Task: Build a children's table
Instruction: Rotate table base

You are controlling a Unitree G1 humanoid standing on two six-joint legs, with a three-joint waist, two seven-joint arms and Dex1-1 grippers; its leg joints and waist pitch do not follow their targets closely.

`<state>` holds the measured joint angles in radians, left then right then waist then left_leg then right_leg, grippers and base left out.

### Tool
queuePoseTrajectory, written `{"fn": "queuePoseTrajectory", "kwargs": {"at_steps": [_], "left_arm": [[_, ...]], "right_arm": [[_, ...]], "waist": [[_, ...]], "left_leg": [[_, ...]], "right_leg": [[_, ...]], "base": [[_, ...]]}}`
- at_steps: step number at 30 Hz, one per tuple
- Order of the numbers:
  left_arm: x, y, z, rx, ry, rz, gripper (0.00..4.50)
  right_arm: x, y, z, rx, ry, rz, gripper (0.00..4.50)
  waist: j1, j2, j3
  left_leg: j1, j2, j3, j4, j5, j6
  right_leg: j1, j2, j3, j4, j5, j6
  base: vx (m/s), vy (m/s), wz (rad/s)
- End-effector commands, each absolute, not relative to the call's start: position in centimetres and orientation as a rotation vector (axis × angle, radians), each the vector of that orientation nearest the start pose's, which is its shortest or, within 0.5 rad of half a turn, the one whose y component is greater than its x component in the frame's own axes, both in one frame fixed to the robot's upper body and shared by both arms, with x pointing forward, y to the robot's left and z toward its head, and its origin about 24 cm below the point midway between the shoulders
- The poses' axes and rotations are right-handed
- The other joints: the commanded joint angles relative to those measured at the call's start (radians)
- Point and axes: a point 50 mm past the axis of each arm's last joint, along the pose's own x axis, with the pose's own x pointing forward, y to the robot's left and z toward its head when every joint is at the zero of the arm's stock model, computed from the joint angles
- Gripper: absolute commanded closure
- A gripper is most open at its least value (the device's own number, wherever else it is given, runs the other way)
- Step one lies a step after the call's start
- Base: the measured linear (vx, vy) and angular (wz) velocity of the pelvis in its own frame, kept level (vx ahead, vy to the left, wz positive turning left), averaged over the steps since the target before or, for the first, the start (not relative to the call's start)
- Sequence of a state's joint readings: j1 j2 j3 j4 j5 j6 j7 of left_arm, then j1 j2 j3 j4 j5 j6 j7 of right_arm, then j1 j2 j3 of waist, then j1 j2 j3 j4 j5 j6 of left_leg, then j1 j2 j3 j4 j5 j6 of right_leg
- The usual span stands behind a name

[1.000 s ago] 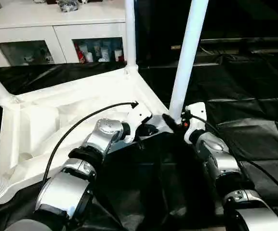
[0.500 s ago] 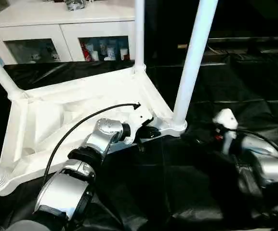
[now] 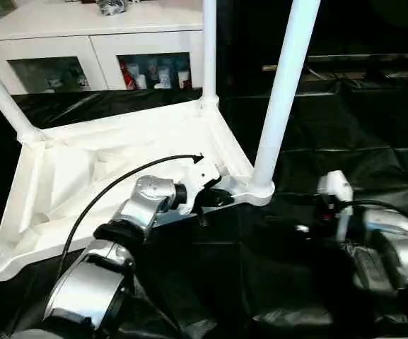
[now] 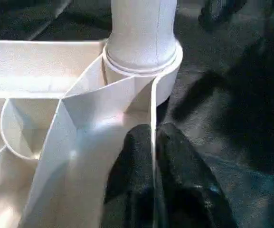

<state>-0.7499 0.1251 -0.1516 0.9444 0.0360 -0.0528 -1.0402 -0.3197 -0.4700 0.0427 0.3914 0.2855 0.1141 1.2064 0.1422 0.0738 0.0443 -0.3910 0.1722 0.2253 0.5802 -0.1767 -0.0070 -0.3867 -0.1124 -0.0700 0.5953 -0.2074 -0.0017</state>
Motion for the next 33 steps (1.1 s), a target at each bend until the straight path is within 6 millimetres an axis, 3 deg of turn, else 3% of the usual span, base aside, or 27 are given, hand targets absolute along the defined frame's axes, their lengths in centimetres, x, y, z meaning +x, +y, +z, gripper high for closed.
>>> {"fn": "queuePoseTrajectory", "kwargs": {"at_steps": [1, 3, 4, 5, 6, 7, 8, 9, 10, 11, 12, 14, 15, 16, 18, 19, 22, 23, 24, 25, 26, 29, 33], "left_arm": [[34.1, 8.5, 5.9, 0.156, 0.266, -1.239, 3.68], [34.1, 8.5, 6.0, 0.150, 0.263, -1.239, 3.53], [34.0, 9.3, 6.7, 0.134, 0.243, -1.222, 3.47], [33.9, 9.8, 7.0, 0.131, 0.234, -1.208, 3.43], [33.7, 10.6, 7.4, 0.129, 0.222, -1.188, 3.43], [33.4, 11.2, 7.4, 0.127, 0.221, -1.170, 3.13], [33.3, 11.4, 7.5, 0.127, 0.221, -1.164, 3.05], [32.9, 12.1, 7.4, 0.122, 0.224, -1.143, 3.05], [32.3, 12.9, 7.4, 0.116, 0.228, -1.121, 3.05], [31.7, 13.6, 7.3, 0.108, 0.234, -1.101, 3.05], [31.1, 14.1, 7.3, 0.104, 0.237, -1.085, 2.97], [30.6, 14.6, 7.3, 0.101, 0.242, -1.072, 2.63], [29.9, 15.4, 7.3, 0.099, 0.246, -1.048, 2.65], [29.2, 16.2, 7.3, 0.103, 0.250, -1.023, 2.65], [28.1, 17.2, 7.3, 0.108, 0.259, -0.984, 2.55], [27.8, 17.4, 7.3, 0.108, 0.265, -0.971, 2.34], [26.6, 18.4, 7.5, 0.118, 0.269, -0.920, 2.04], [26.0, 18.9, 7.7, 0.114, 0.259, -0.894, 2.04], [25.7, 19.1, 7.9, 0.112, 0.252, -0.880, 2.04], [25.3, 19.4, 8.1, 0.108, 0.244, -0.868, 1.80], [24.9, 19.8, 8.4, 0.104, 0.223, -0.846, 1.77], [24.4, 20.3, 8.7, 0.105, 0.211, -0.792, 1.53], [23.9, 20.3, 8.3, 0.106, 0.234, -0.782, 1.23]], "right_arm": [[28.5, -17.9, 5.4, -0.055, 0.249, 1.176, 0.90], [28.5, -17.7, 5.3, -0.054, 0.249, 1.177, 0.90], [29.2, -16.8, 4.8, -0.064, 0.253, 1.149, 0.90], [29.6, -16.3, 4.5, -0.069, 0.262, 1.119, 0.90], [30.3, -15.7, 4.1, -0.077, 0.276, 1.075, 0.90], [30.6, -15.4, 4.0, -0.080, 0.281, 1.059, 0.90], [30.7, -15.3, 3.9, -0.082, 0.282, 1.054, 0.90], [31.0, -14.9, 3.9, -0.088, 0.280, 1.038, 0.90], [31.2, -14.6, 4.0, -0.095, 0.270, 1.024, 0.90], [31.6, -14.4, 4.0, -0.105, 0.264, 1.000, 0.90], [31.9, -14.4, 3.9, -0.109, 0.266, 0.968, 0.90], [32.2, -14.4, 3.9, -0.112, 0.269, 0.939, 0.90], [32.8, -14.5, 3.8, -0.128, 0.269, 0.882, 0.90], [33.4, -14.6, 3.9, -0.142, 0.263, 0.821, 0.90], [34.3, -14.7, 4.0, -0.156, 0.247, 0.722, 0.90], [34.6, -14.7, 4.1, -0.157, 0.241, 0.686, 0.90], [35.8, -14.8, 4.7, -0.117, 0.192, 0.545, 0.90], [36.1, -14.8, 5.0, -0.098, 0.171, 0.490, 0.90], [36.3, -14.7, 5.1, -0.088, 0.161, 0.462, 0.90], [36.5, -14.6, 5.3, -0.077, 0.143, 0.446, 0.90], [36.6, -14.4, 5.5, -0.061, 0.120, 0.441, 0.90], [36.7, -13.6, 5.8, 0.002, 0.094, 0.498, 0.90], [36.1, -12.3, 6.2, 0.060, 0.065, 0.664, 0.90]], "waist": [[0.001, -0.028, -0.062], [0.002, -0.025, -0.072], [-0.002, -0.041, -0.064], [-0.002, -0.033, -0.067], [0.000, -0.034, -0.066], [-0.009, -0.034, -0.063], [-0.010, -0.037, -0.051], [-0.012, -0.036, -0.046], [-0.017, -0.047, -0.028], [-0.019, -0.041, -0.025], [-0.023, -0.038, -0.027], [-0.036, -0.037, -0.017], [-0.040, -0.050, -0.009], [-0.045, -0.050, -0.006], [-0.048, -0.046, -0.001], [-0.053, -0.052, 0.001], [-0.057, -0.055, 0.007], [-0.054, -0.056, 0.005], [-0.057, -0.056, 0.003], [-0.058, -0.058, 0.005], [-0.059, -0.061, 0.004], [-0.059, -0.062, 0.002], [-0.063, -0.061, 0.000]], "left_leg": [[0.016, 0.073, -0.046, -0.065, -0.169, 0.104], [0.019, 0.075, -0.046, -0.055, -0.107, 0.119], [0.010, 0.075, -0.044, -0.051, -0.054, 0.139], [0.005, 0.067, -0.041, -0.045, -0.035, 0.167], [0.007, 0.072, -0.042, -0.043, -0.034, 0.166], [-0.005, 0.065, -0.043, -0.042, -0.022, 0.172], [-0.001, 0.069, -0.041, -0.045, -0.056, 0.166], [-0.002, 0.067, -0.039, -0.048, -0.079, 0.162], [0.000, 0.072, -0.039, -0.060, -0.146, 0.138], [0.004, 0.073, -0.042, -0.069, -0.205, 0.105], [0.008, 0.077, -0.044, -0.070, -0.224, 0.086], [0.018, 0.079, -0.045, -0.085, -0.281, 0.024], [0.016, 0.078, -0.044, -0.090, -0.289, 0.016], [0.012, 0.079, -0.046, -0.096, -0.300, -0.003], [0.024, 0.076, -0.042, -0.096, -0.337, -0.031], [0.019, 0.077, -0.044, -0.096, -0.327, -0.040], [0.016, 0.072, -0.040, -0.094, -0.271, -0.018], [0.024, 0.072, -0.034, -0.089, -0.239, -0.007], [0.016, 0.072, -0.037, -0.086, -0.204, 0.000], [0.006, 0.070, -0.037, -0.085, -0.150, 0.025], [0.011, 0.067, -0.033, -0.077, -0.119, 0.051], [0.010, 0.064, -0.030, -0.067, -0.070, 0.107], [0.008, 0.067, -0.031, -0.065, -0.075, 0.132]], "right_leg": [[0.032, -0.063, 0.035, -0.067, -0.163, -0.230], [0.030, -0.059, 0.034, -0.049, -0.041, -0.252], [0.021, -0.054, 0.034, -0.036, 0.059, -0.266], [0.019, -0.052, 0.033, -0.032, 0.090, -0.274], [0.015, -0.058, 0.033, -0.026, 0.097, -0.281], [0.017, -0.054, 0.032, -0.025, 0.091, -0.283], [0.008, -0.053, 0.035, -0.029, 0.053, -0.282], [0.007, -0.051, 0.034, -0.037, 0.015, -0.276], [0.002, -0.052, 0.039, -0.048, -0.070, -0.262], [0.003, -0.053, 0.041, -0.055, -0.156, -0.243], [0.001, -0.056, 0.043, -0.054, -0.172, -0.239], [-0.005, -0.048, 0.046, -0.059, -0.203, -0.228], [-0.007, -0.045, 0.047, -0.062, -0.203, -0.226], [-0.004, -0.051, 0.048, -0.060, -0.206, -0.230], [-0.013, -0.047, 0.052, -0.066, -0.237, -0.222], [-0.009, -0.052, 0.055, -0.061, -0.210, -0.232], [-0.004, -0.049, 0.056, -0.059, -0.164, -0.236], [-0.007, -0.045, 0.057, -0.055, -0.118, -0.243], [0.001, -0.048, 0.056, -0.044, -0.070, -0.255], [0.008, -0.047, 0.053, -0.038, -0.013, -0.262], [0.007, -0.044, 0.052, -0.036, 0.029, -0.269], [0.012, -0.042, 0.052, -0.029, 0.093, -0.286], [0.014, -0.038, 0.048, -0.029, 0.070, -0.288]], "base": [[0.000, 0.000, 0.00], [0.000, 0.000, 0.00], [0.000, 0.000, 0.00], [0.000, 0.000, 0.00], [0.000, 0.000, 0.00], [0.000, 0.000, 0.00], [0.000, 0.000, 0.00], [0.000, 0.000, 0.00], [0.000, 0.000, 0.00], [0.000, 0.000, 0.00], [0.000, 0.000, 0.00], [0.000, 0.000, 0.00], [0.000, 0.000, 0.00], [0.000, 0.000, 0.00], [0.000, 0.000, 0.00], [0.000, 0.000, 0.00], [0.000, 0.000, 0.00], [0.000, 0.000, 0.00], [0.000, 0.000, 0.00], [0.000, 0.000, 0.00], [0.000, 0.000, 0.00], [0.000, 0.000, 0.00], [0.000, 0.000, 0.00]]}}
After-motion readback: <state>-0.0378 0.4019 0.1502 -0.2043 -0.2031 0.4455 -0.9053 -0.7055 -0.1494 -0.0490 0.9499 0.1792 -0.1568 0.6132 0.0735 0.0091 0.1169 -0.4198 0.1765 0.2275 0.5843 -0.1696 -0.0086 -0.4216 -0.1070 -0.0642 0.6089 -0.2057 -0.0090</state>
